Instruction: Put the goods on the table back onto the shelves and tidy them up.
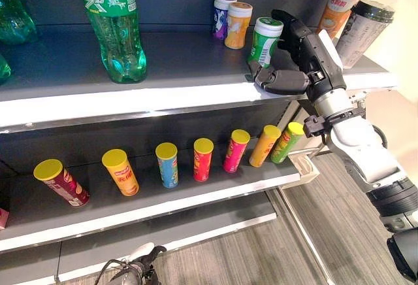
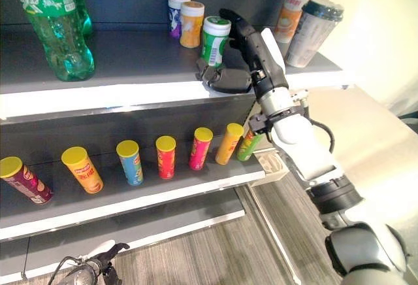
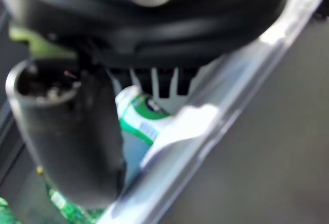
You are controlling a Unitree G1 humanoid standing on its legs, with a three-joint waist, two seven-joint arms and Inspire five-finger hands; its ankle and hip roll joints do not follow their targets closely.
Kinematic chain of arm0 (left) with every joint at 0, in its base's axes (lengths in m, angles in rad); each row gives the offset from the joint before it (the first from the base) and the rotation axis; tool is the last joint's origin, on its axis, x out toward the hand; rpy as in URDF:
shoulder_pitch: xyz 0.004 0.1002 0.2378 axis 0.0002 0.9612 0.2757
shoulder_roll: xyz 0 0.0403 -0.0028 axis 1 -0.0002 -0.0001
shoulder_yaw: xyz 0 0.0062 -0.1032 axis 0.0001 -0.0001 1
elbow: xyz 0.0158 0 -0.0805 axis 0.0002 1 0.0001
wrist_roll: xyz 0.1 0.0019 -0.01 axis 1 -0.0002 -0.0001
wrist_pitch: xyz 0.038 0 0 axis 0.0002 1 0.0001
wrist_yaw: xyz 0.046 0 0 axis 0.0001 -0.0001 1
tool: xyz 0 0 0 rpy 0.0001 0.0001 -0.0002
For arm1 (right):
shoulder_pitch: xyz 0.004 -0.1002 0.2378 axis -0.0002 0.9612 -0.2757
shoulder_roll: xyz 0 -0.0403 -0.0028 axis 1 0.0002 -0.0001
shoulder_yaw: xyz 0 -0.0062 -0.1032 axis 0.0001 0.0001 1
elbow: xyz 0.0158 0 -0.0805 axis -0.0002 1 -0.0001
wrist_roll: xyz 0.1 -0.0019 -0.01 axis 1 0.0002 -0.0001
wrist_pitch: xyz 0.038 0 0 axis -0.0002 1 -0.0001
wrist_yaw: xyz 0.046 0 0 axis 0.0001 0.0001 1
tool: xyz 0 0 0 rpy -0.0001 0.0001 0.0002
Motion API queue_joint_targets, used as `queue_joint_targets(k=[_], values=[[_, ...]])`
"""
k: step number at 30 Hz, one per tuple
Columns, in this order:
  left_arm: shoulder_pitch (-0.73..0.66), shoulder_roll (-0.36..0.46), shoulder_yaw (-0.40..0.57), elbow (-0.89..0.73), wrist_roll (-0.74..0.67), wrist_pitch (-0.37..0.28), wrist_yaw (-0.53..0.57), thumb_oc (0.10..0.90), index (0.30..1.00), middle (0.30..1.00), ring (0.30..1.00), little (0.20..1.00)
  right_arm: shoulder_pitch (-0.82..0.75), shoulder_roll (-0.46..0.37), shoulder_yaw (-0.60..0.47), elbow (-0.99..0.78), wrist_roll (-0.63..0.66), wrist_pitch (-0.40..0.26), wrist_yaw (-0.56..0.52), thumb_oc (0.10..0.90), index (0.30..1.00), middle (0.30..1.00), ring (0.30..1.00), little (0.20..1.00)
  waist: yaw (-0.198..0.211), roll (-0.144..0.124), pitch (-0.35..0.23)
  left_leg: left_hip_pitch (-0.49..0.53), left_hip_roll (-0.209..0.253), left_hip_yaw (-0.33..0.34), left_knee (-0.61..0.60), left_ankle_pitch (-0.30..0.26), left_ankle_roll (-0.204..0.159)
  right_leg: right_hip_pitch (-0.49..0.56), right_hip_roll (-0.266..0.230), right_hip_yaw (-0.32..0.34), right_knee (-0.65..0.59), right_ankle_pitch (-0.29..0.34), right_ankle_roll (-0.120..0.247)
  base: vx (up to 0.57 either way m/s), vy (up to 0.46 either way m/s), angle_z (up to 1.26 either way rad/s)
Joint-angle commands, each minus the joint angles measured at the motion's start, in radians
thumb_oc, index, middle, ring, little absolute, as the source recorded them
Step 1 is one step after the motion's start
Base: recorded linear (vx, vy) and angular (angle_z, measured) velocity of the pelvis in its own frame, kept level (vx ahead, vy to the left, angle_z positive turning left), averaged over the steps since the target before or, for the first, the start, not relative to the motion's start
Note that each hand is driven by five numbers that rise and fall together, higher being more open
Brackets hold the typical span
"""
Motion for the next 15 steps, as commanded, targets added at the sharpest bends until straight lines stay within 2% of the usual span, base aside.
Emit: queue_joint_targets(k=[1,15], values=[[-0.073,0.011,0.004,-0.050,-0.005,-0.037,0.023,0.800,0.900,0.900,0.900,0.900,-0.034,0.031,-0.023,-0.063,-0.005,-0.058,0.003,0.800,0.900,0.900,0.900,0.900,0.039,-0.003,0.011,0.064,0.003,-0.075,0.004,-0.153,0.006,0.000,0.060,0.007,0.072,-0.006,-0.021,0.00,0.000,0.00],[-0.083,0.007,-0.001,-0.057,-0.008,-0.036,0.024,0.800,0.900,0.900,0.900,0.900,-0.035,0.064,-0.020,-0.052,-0.011,-0.053,-0.005,0.800,0.900,0.900,0.900,0.900,0.041,-0.001,0.012,0.066,0.002,-0.077,0.004,-0.154,0.007,0.004,0.061,0.006,0.070,-0.008,-0.023,0.00,0.000,0.00]])
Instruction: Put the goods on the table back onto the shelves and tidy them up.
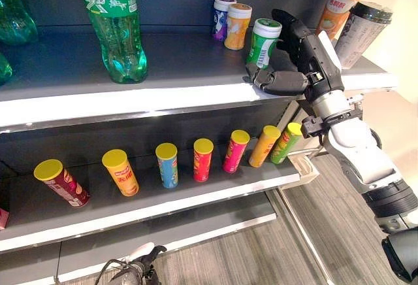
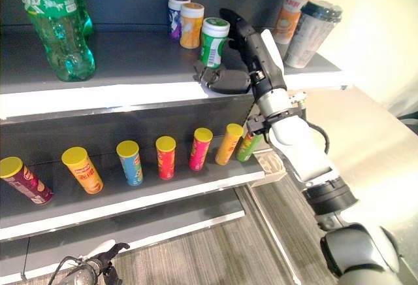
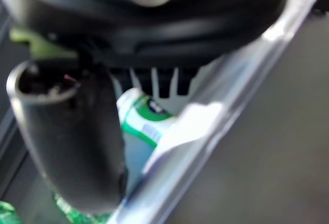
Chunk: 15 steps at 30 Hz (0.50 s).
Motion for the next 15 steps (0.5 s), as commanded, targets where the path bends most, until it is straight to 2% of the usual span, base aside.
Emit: queue_joint_targets(k=[1,9,15], values=[[-0.082,0.008,-0.001,-0.056,-0.007,-0.037,0.024,0.800,0.900,0.900,0.900,0.900,-0.047,0.031,0.003,-0.051,-0.010,-0.052,-0.004,0.800,0.900,0.900,0.900,0.900,0.042,-0.001,0.012,0.063,0.002,-0.077,0.004,-0.155,0.007,0.000,0.061,0.005,0.071,-0.008,-0.023,0.00,0.000,0.00],[-0.086,0.009,-0.002,-0.068,-0.009,-0.035,0.027,0.800,0.900,0.900,0.900,0.900,-0.043,0.064,-0.001,-0.039,-0.041,-0.045,-0.012,0.800,0.900,0.900,0.900,0.900,0.045,0.002,0.011,0.061,0.003,-0.082,0.004,-0.156,0.008,0.001,0.062,0.000,0.070,-0.007,-0.023,0.00,0.000,0.00],[-0.088,0.014,-0.002,-0.062,0.002,-0.034,0.032,0.800,0.900,0.900,0.900,0.900,-0.018,0.037,-0.044,-0.022,-0.051,-0.047,-0.041,0.800,0.900,0.900,0.900,0.900,0.039,0.001,0.011,0.061,0.002,-0.083,0.004,-0.156,0.008,0.000,0.061,-0.001,0.070,-0.003,-0.022,0.00,0.000,0.00]])
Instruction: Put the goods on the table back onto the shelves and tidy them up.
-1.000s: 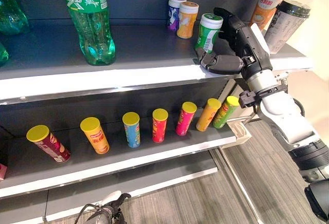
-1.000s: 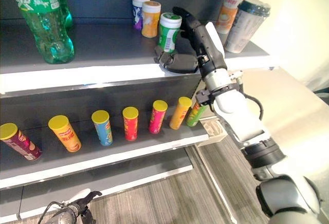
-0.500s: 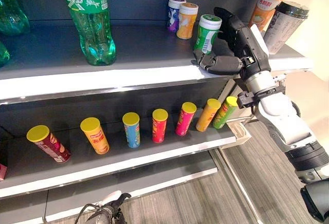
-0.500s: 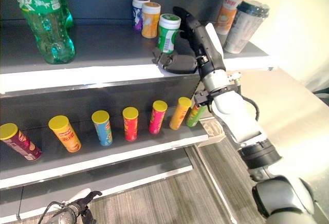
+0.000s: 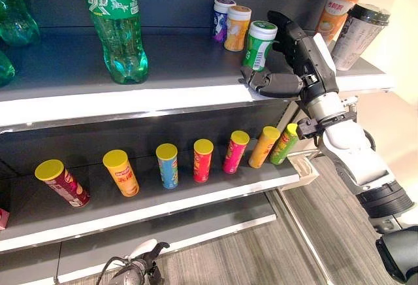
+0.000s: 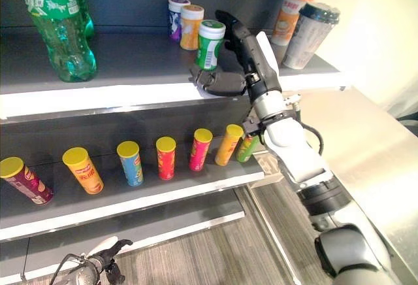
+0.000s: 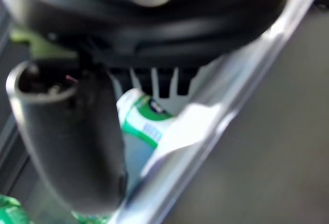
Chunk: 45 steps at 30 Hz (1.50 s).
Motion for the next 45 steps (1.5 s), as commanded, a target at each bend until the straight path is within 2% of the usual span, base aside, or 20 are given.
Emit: queue_joint_targets(k=[1,6,7,16,21,25,26,27,29,31,34,37,41,43,44,45], values=[[-0.088,0.014,-0.003,-0.027,0.002,-0.034,0.032,0.800,0.900,0.900,0.900,0.900,-0.025,0.000,-0.040,-0.024,-0.015,-0.045,-0.032,0.800,0.900,0.900,0.900,0.900,0.040,0.000,0.012,0.056,0.002,-0.079,0.004,-0.157,0.008,-0.007,0.061,0.002,0.070,-0.003,-0.022,0.00,0.000,0.00],[-0.084,0.014,0.008,-0.013,0.016,-0.031,0.048,0.800,0.900,0.900,0.900,0.900,0.014,-0.061,-0.129,-0.056,-0.106,-0.050,-0.085,0.800,0.900,0.900,0.900,0.900,0.030,0.001,0.012,0.059,0.004,-0.076,0.004,-0.159,0.010,-0.011,0.061,0.004,0.070,0.001,-0.020,0.00,0.006,0.03],[-0.081,0.014,0.019,-0.016,0.025,-0.032,0.054,0.800,0.900,0.900,0.900,0.900,0.026,-0.091,-0.184,-0.072,-0.167,-0.051,-0.113,0.800,0.900,0.900,0.900,0.900,0.023,0.004,0.013,0.063,0.004,-0.075,0.004,-0.162,0.010,-0.009,0.061,0.004,0.071,0.001,-0.019,0.00,0.000,0.00],[-0.107,0.006,0.029,0.007,0.010,-0.024,0.078,0.800,0.900,0.900,0.900,0.900,0.045,-0.186,-0.294,-0.129,-0.120,-0.101,-0.149,0.800,0.900,0.900,0.900,0.900,-0.007,-0.005,0.004,0.069,0.006,-0.060,0.004,-0.166,0.007,-0.019,0.061,0.017,0.073,0.010,-0.015,0.00,0.004,-0.03],[-0.110,0.006,0.032,0.020,0.009,-0.024,0.087,0.800,0.900,0.900,0.900,0.900,0.091,-0.238,-0.344,-0.155,-0.042,-0.146,-0.135,0.800,0.900,0.900,0.900,0.900,-0.022,-0.013,0.002,0.074,0.008,-0.053,0.004,-0.167,0.005,-0.022,0.064,0.022,0.075,0.013,-0.012,-0.01,0.004,-0.04],[-0.109,0.006,0.048,0.055,-0.002,-0.024,0.087,0.800,0.900,0.900,0.900,0.900,0.204,-0.373,-0.464,-0.196,0.148,-0.231,-0.076,0.800,0.900,0.900,0.900,0.900,-0.061,-0.031,0.004,0.081,0.013,-0.036,0.004,-0.169,-0.002,-0.027,0.068,0.033,0.079,0.024,-0.003,0.00,0.000,0.00],[-0.112,0.007,0.042,0.056,-0.002,-0.024,0.088,0.800,0.900,0.900,0.900,0.900,0.220,-0.374,-0.480,-0.200,0.151,-0.232,-0.073,0.800,0.900,0.900,0.900,0.900,-0.055,-0.034,0.003,0.076,0.012,-0.035,0.004,-0.163,-0.002,-0.032,0.068,0.033,0.078,0.028,-0.005,0.00,0.000,0.00],[-0.108,0.007,0.052,0.064,-0.004,-0.023,0.086,0.800,0.900,0.900,0.900,0.900,0.273,-0.397,-0.528,-0.215,0.199,-0.250,-0.050,0.800,0.900,0.900,0.900,0.900,-0.065,-0.040,0.002,0.079,0.014,-0.031,0.004,-0.163,-0.003,-0.033,0.069,0.036,0.080,0.029,-0.004,-0.01,-0.012,-0.05],[-0.090,0.000,0.079,0.090,-0.005,-0.025,0.076,0.800,0.900,0.900,0.900,0.900,0.473,-0.423,-0.689,-0.264,0.320,-0.296,0.024,0.800,0.900,0.900,0.900,0.900,-0.101,-0.061,-0.001,0.086,0.019,-0.015,0.004,-0.167,-0.008,-0.039,0.075,0.048,0.084,0.037,0.002,0.00,-0.023,-0.13],[-0.071,-0.004,0.105,0.106,-0.010,-0.027,0.071,0.800,0.900,0.900,0.900,0.900,0.650,-0.414,-0.835,-0.311,0.401,-0.312,0.090,0.800,0.900,0.900,0.900,0.900,-0.120,-0.080,-0.004,0.085,0.022,-0.004,0.004,-0.165,-0.010,-0.050,0.078,0.058,0.087,0.047,0.005,-0.01,-0.024,-0.29],[-0.041,-0.009,0.148,0.126,-0.009,-0.029,0.065,0.800,0.900,0.900,0.900,0.900,0.883,-0.343,-1.042,-0.385,0.452,-0.318,0.154,0.800,0.900,0.900,0.900,0.900,-0.135,-0.097,-0.004,0.085,0.023,0.010,0.004,-0.165,-0.010,-0.062,0.078,0.069,0.088,0.059,0.009,-0.01,-0.003,-0.24],[-0.014,-0.014,0.191,0.146,0.001,-0.027,0.067,0.800,0.900,0.900,0.900,0.900,1.008,-0.232,-1.152,-0.436,0.441,-0.321,0.170,0.800,0.900,0.900,0.900,0.900,-0.152,-0.101,-0.010,0.088,0.023,0.027,0.004,-0.170,-0.008,-0.073,0.078,0.084,0.083,0.071,0.013,0.00,0.016,-0.26],[-0.002,-0.017,0.216,0.140,0.021,-0.023,0.070,0.800,0.900,0.900,0.900,0.900,1.066,-0.091,-1.158,-0.477,0.406,-0.316,0.179,0.800,0.900,0.900,0.900,0.900,-0.172,-0.093,-0.012,0.094,0.015,0.042,0.004,-0.178,-0.002,-0.082,0.075,0.102,0.077,0.083,0.018,-0.01,0.038,-0.16],[0.000,-0.017,0.215,0.130,0.034,-0.025,0.069,0.800,0.900,0.900,0.900,0.900,1.091,-0.046,-1.137,-0.506,0.388,-0.306,0.198,0.800,0.900,0.900,0.900,0.900,-0.177,-0.089,-0.012,0.097,0.010,0.048,0.004,-0.182,0.001,-0.084,0.073,0.110,0.070,0.087,0.019,-0.03,0.075,-0.26],[0.005,-0.022,0.205,0.095,0.051,-0.038,0.047,0.800,0.900,0.900,0.900,0.900,1.134,0.046,-1.021,-0.574,0.295,-0.268,0.241,0.800,0.900,0.900,0.900,0.900,-0.184,-0.074,-0.009,0.105,-0.005,0.056,0.004,-0.191,0.010,-0.084,0.068,0.124,0.060,0.095,0.022,-0.06,0.101,-0.20],[0.011,-0.018,0.204,0.087,0.050,-0.043,0.040,0.800,0.900,0.900,0.900,0.900,1.143,0.062,-0.982,-0.585,0.294,-0.256,0.260,0.800,0.900,0.900,0.900,0.900,-0.183,-0.073,-0.007,0.104,-0.008,0.056,0.004,-0.192,0.012,-0.084,0.066,0.125,0.059,0.095,0.023,-0.08,0.111,-0.13]])
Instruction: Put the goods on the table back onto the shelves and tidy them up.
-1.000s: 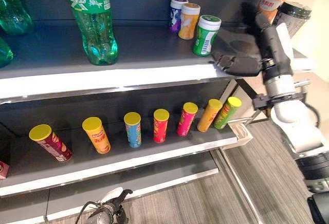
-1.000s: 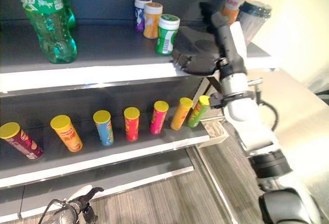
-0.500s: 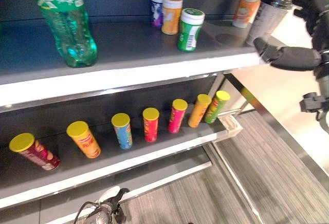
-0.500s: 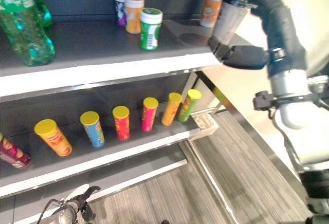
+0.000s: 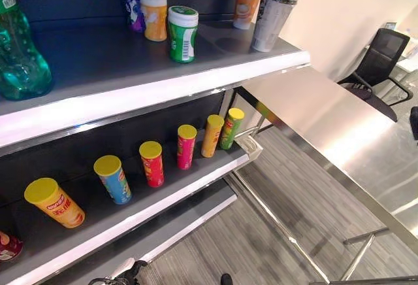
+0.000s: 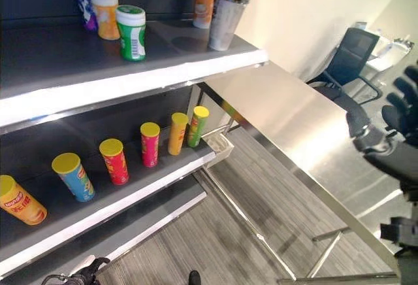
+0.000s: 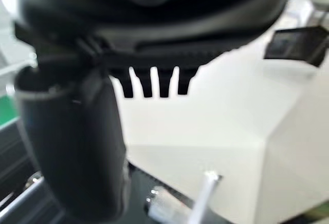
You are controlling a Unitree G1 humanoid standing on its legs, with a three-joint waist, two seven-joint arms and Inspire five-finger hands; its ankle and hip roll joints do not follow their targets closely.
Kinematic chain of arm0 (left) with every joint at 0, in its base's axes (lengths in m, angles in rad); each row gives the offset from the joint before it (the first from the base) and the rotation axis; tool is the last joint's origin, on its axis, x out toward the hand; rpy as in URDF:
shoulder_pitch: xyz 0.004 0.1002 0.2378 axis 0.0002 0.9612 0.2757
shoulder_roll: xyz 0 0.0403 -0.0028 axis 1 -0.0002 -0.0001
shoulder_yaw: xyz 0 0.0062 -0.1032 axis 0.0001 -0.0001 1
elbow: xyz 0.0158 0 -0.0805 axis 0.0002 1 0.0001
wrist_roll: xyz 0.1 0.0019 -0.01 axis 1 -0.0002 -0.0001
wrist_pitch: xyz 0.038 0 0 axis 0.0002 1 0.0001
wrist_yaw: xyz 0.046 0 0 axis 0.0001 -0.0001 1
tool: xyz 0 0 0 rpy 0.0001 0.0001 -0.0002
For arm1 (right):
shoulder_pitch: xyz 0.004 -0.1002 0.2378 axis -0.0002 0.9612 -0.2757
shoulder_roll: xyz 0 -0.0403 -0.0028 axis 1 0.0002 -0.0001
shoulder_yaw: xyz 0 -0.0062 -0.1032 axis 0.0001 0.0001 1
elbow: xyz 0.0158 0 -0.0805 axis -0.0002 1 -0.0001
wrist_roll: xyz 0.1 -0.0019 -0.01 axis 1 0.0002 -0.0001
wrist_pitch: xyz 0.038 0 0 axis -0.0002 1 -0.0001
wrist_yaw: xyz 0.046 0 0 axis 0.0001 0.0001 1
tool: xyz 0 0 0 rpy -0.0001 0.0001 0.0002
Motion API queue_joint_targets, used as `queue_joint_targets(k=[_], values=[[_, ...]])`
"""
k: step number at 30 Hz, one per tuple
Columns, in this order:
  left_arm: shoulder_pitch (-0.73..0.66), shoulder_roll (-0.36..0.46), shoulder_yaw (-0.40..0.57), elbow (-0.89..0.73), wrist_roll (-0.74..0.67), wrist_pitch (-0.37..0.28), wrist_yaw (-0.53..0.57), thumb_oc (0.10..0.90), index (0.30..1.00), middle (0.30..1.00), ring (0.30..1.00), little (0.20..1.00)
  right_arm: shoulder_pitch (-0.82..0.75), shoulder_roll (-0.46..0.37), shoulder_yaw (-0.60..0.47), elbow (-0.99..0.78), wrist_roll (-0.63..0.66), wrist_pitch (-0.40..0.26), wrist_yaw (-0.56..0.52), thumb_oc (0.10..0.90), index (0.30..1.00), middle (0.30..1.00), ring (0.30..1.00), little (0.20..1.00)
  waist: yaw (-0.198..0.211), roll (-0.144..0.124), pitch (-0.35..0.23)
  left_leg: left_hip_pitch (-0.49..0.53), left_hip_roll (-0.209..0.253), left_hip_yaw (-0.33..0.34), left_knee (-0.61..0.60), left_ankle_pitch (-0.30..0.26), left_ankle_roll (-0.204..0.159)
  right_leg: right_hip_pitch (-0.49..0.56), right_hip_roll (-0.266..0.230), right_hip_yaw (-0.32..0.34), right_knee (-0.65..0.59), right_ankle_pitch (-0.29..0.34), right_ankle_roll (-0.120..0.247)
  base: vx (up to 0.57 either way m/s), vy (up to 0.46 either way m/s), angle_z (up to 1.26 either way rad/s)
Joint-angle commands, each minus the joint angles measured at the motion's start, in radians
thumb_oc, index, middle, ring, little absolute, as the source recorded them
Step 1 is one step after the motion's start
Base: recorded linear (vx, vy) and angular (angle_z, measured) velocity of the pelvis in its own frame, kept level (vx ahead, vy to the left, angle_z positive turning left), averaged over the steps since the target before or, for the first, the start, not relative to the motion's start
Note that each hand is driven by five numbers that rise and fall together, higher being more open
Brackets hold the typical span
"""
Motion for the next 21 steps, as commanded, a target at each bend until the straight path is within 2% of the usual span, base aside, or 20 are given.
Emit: queue_joint_targets(k=[1,2,3,4,5,6,8,10,11,12,13,14,15,16,20,21], values=[[-0.040,0.020,0.031,-0.078,0.040,-0.051,-0.018,0.800,0.900,0.900,0.900,0.900,-0.072,-0.032,0.087,-0.102,-0.070,0.006,0.083,0.800,0.900,0.900,0.900,0.900,0.043,-0.032,0.033,0.076,-0.019,-0.073,0.004,-0.174,0.031,0.014,0.044,-0.017,0.035,0.075,0.030,-0.07,0.053,-0.21],[-0.038,0.023,0.024,-0.089,0.041,-0.054,-0.024,0.800,0.900,0.900,0.900,0.900,-0.070,-0.024,0.147,-0.104,-0.076,0.018,0.095,0.800,0.900,0.900,0.900,0.900,0.045,-0.032,0.036,0.075,-0.023,-0.073,0.004,-0.175,0.033,0.013,0.042,-0.013,0.035,0.078,0.030,-0.12,0.078,-0.14],[-0.033,0.030,0.003,-0.111,0.050,-0.063,-0.035,0.800,0.900,0.900,0.900,0.900,-0.018,0.011,0.271,-0.109,-0.108,0.054,0.134,0.800,0.900,0.900,0.900,0.900,0.050,-0.022,0.052,0.073,-0.032,-0.080,0.004,-0.177,0.037,0.013,0.033,-0.015,0.034,0.075,0.032,-0.11,0.076,-0.09],[-0.028,0.036,-0.012,-0.130,0.060,-0.068,-0.039,0.800,0.900,0.900,0.900,0.900,-0.010,0.046,0.357,-0.080,-0.079,0.076,0.164,0.800,0.900,0.900,0.900,0.900,0.059,-0.015,0.059,0.071,-0.036,-0.087,0.004,-0.178,0.039,0.014,0.027,-0.019,0.035,0.072,0.031,-0.09,0.063,0.03],[-0.027,0.038,-0.011,-0.131,0.060,-0.067,-0.039,0.800,0.900,0.900,0.900,0.900,-0.012,0.047,0.359,-0.078,-0.079,0.074,0.165,0.800,0.900,0.900,0.900,0.900,0.058,-0.017,0.059,0.072,-0.037,-0.088,0.004,-0.178,0.039,0.015,0.027,-0.020,0.034,0.072,0.032,-0.05,0.036,0.03],[-0.021,0.047,-0.024,-0.168,0.066,-0.076,-0.046,0.800,0.900,0.900,0.900,0.900,0.006,0.066,0.439,-0.035,-0.074,0.101,0.191,0.800,0.900,0.900,0.900,0.900,0.071,-0.008,0.066,0.069,-0.040,-0.099,0.004,-0.178,0.039,0.018,0.020,-0.028,0.034,0.069,0.031,-0.05,0.027,0.06],[-0.028,0.069,-0.054,-0.225,0.076,-0.083,-0.056,0.800,0.900,0.900,0.900,0.900,-0.011,0.103,0.583,0.165,-0.144,0.159,0.176,0.800,0.900,0.900,0.900,0.900,0.089,0.002,0.074,0.063,-0.044,-0.118,0.004,-0.176,0.038,0.024,0.012,-0.043,0.034,0.064,0.031,-0.04,0.030,0.18],[-0.035,0.090,-0.092,-0.269,0.074,-0.090,-0.052,0.800,0.900,0.900,0.900,0.900,-0.085,0.240,0.703,0.587,-0.089,0.194,0.131,0.800,0.900,0.900,0.900,0.900,0.107,0.013,0.081,0.060,-0.045,-0.140,0.004,-0.173,0.038,0.033,0.007,-0.062,0.034,0.055,0.029,-0.01,0.010,0.36],[-0.043,0.089,-0.100,-0.255,0.073,-0.087,-0.044,0.800,0.900,0.900,0.900,0.900,-0.125,0.291,0.713,0.731,-0.077,0.192,0.104,0.800,0.900,0.900,0.900,0.900,0.110,0.014,0.083,0.060,-0.045,-0.142,0.004,-0.174,0.038,0.036,0.007,-0.066,0.035,0.053,0.029,0.02,-0.022,0.33],[-0.076,0.057,-0.125,-0.186,0.050,-0.078,-0.014,0.800,0.900,0.900,0.900,0.900,-0.239,0.457,0.658,1.216,0.047,0.212,0.024,0.800,0.900,0.900,0.900,0.900,0.117,0.022,0.079,0.060,-0.047,-0.153,0.004,-0.173,0.039,0.039,0.010,-0.071,0.033,0.047,0.026,0.02,-0.023,0.22],[-0.081,0.057,-0.126,-0.184,0.050,-0.078,-0.013,0.800,0.900,0.900,0.900,0.900,-0.248,0.459,0.655,1.225,0.048,0.208,0.028,0.800,0.900,0.900,0.900,0.900,0.118,0.022,0.083,0.061,-0.047,-0.153,0.004,-0.173,0.038,0.040,0.010,-0.071,0.033,0.047,0.026,0.03,-0.032,0.08],[-0.090,0.048,-0.129,-0.167,0.042,-0.077,-0.006,0.800,0.900,0.900,0.900,0.900,-0.276,0.494,0.616,1.340,0.081,0.212,0.012,0.800,0.900,0.900,0.900,0.900,0.121,0.025,0.083,0.062,-0.048,-0.155,0.004,-0.173,0.038,0.043,0.010,-0.072,0.033,0.046,0.025,0.03,-0.020,0.05],[-0.112,0.031,-0.135,-0.119,0.001,-0.083,-0.004,0.800,0.900,0.900,0.900,0.900,-0.344,0.546,0.536,1.598,0.152,0.246,0.006,0.800,0.900,0.900,0.900,0.900,0.127,0.036,0.085,0.064,-0.049,-0.162,0.004,-0.174,0.038,0.048,0.011,-0.073,0.033,0.039,0.023,0.04,-0.025,0.04],[-0.119,0.029,-0.133,-0.109,-0.015,-0.083,-0.006,0.800,0.900,0.900,0.900,0.900,-0.362,0.548,0.505,1.667,0.161,0.251,-0.003,0.800,0.900,0.900,0.900,0.900,0.129,0.040,0.086,0.065,-0.050,-0.163,0.004,-0.174,0.037,0.049,0.011,-0.074,0.033,0.039,0.023,0.03,-0.015,0.10],[-0.119,0.029,-0.133,-0.109,-0.015,-0.083,-0.006,0.800,0.900,0.900,0.900,0.900,-0.362,0.548,0.505,1.667,0.161,0.251,-0.003,0.800,0.900,0.900,0.900,0.900,0.129,0.040,0.086,0.066,-0.050,-0.163,0.004,-0.174,0.037,0.049,0.011,-0.074,0.033,0.039,0.023,0.01,-0.003,0.05],[-0.130,0.028,-0.131,-0.096,-0.038,-0.083,-0.012,0.800,0.900,0.900,0.900,0.900,-0.382,0.547,0.454,1.795,0.152,0.258,-0.033,0.800,0.900,0.900,0.900,0.900,0.129,0.048,0.081,0.070,-0.050,-0.165,0.004,-0.175,0.036,0.052,0.008,-0.077,0.031,0.034,0.021,0.04,-0.009,-0.05]])
